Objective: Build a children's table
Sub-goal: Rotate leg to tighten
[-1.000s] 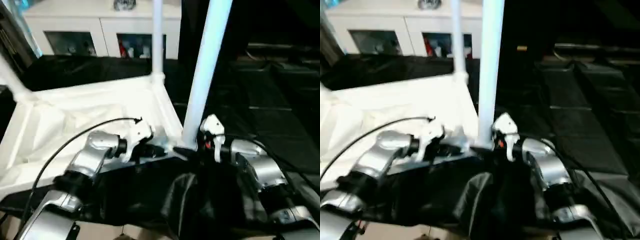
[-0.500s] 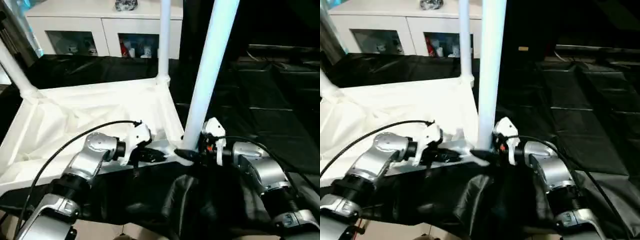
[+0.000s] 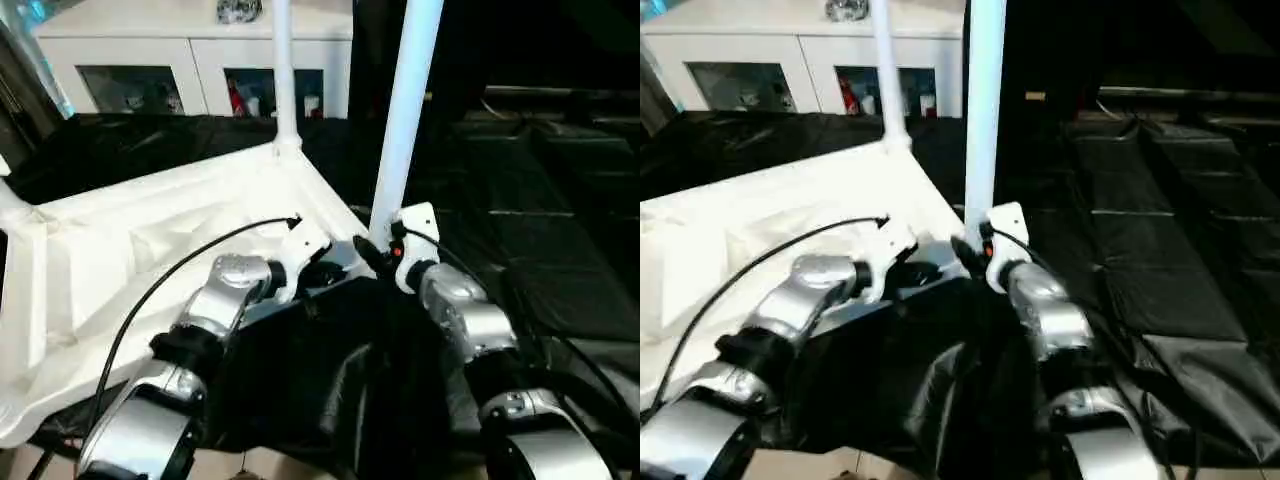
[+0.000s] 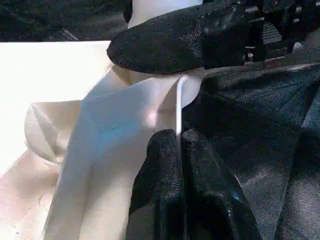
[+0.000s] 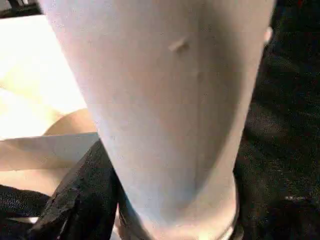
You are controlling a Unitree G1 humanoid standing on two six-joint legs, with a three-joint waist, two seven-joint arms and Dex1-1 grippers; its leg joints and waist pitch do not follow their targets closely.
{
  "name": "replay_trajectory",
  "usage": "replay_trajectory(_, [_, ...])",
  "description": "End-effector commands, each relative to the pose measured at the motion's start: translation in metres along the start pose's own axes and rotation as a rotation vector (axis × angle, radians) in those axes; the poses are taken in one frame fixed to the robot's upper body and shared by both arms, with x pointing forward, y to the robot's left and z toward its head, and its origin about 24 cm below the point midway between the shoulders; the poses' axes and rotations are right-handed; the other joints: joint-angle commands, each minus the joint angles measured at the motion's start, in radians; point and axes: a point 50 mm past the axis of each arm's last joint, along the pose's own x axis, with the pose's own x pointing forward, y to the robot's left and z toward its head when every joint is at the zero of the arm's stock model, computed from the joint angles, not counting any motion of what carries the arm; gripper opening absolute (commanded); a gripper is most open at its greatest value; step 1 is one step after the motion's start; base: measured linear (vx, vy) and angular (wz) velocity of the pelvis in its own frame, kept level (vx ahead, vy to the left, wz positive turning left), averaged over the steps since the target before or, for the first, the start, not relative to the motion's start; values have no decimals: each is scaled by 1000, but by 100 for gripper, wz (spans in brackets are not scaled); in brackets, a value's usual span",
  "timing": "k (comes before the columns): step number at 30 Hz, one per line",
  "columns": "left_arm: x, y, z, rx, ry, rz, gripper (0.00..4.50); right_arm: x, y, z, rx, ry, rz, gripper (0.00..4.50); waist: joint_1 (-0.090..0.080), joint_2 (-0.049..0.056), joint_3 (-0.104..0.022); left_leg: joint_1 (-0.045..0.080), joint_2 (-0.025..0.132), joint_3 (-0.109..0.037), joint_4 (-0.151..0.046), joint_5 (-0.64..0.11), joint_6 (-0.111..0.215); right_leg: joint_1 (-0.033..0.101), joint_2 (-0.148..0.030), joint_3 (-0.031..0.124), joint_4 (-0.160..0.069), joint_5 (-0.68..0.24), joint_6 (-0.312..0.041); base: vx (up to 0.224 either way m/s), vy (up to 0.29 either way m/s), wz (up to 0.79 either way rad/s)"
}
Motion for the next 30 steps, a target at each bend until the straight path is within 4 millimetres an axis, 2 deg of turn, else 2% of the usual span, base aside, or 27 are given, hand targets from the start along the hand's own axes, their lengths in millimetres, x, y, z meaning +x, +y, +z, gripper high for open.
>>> replay_trajectory(1, [6,-4,27,55,-145,-8,0,7,41,-14,43,47,221,339,2,-9,-66,4,20,-2,-57,-200,59,59,-59,39,-69,-178,-220,0,0,0])
replay_trajectory(4, [4,-5,26,62,-149,-31,0,5,43,-13,42,47,265,381,2,-9,-65,5,21,-3,-59,-205,59,59,-59,39,-71,-209,-214,0,0,0])
replay_trajectory(6, [0,-6,22,68,-147,-60,0,1,45,-14,-29,57,332,391,3,-11,-65,4,23,-3,-59,-203,63,59,-60,40,-71,-206,-212,0,0,0])
replay_trajectory(10, [-9,-7,14,80,-135,-115,0,-8,38,-14,-111,69,421,391,1,-14,-63,5,23,-2,-59,-212,67,57,-60,39,-73,-230,-209,0,0,0])
replay_trajectory(11, [-16,-7,9,86,-123,-146,0,-16,27,-10,-144,66,456,391,2,-13,-62,5,24,-2,-60,-217,66,57,-60,39,-73,-244,-208,0,0,0])
replay_trajectory(14, [-20,-6,7,89,-116,-159,0,-21,21,-8,-155,64,468,391,2,-12,-63,4,26,-2,-59,-216,72,56,-59,40,-71,-227,-212,0,0,0])
replay_trajectory(17, [-34,-10,1,82,-116,-252,0,-38,4,-2,-176,64,526,391,6,-11,-64,5,28,-1,-58,-208,75,57,-58,40,-68,-209,-218,0,0,0])
replay_trajectory(20, [-38,-12,-1,73,-116,-288,0,-46,0,-2,-186,84,566,391,12,-8,-63,5,29,1,-58,-202,86,55,-56,39,-67,-192,-227,0,0,0])
replay_trajectory(25, [-41,-15,-3,71,-107,-327,0,-53,-2,-5,-211,123,611,391,20,-8,-61,7,30,1,-59,-218,70,53,-58,40,-70,-241,-216,0,0,0])
replay_trajectory(30, [-43,-16,-5,74,-93,-334,0,-53,1,-6,-195,128,620,376,19,-8,-63,6,29,-1,-58,-210,64,54,-58,40,-69,-227,-213,0,0,0])
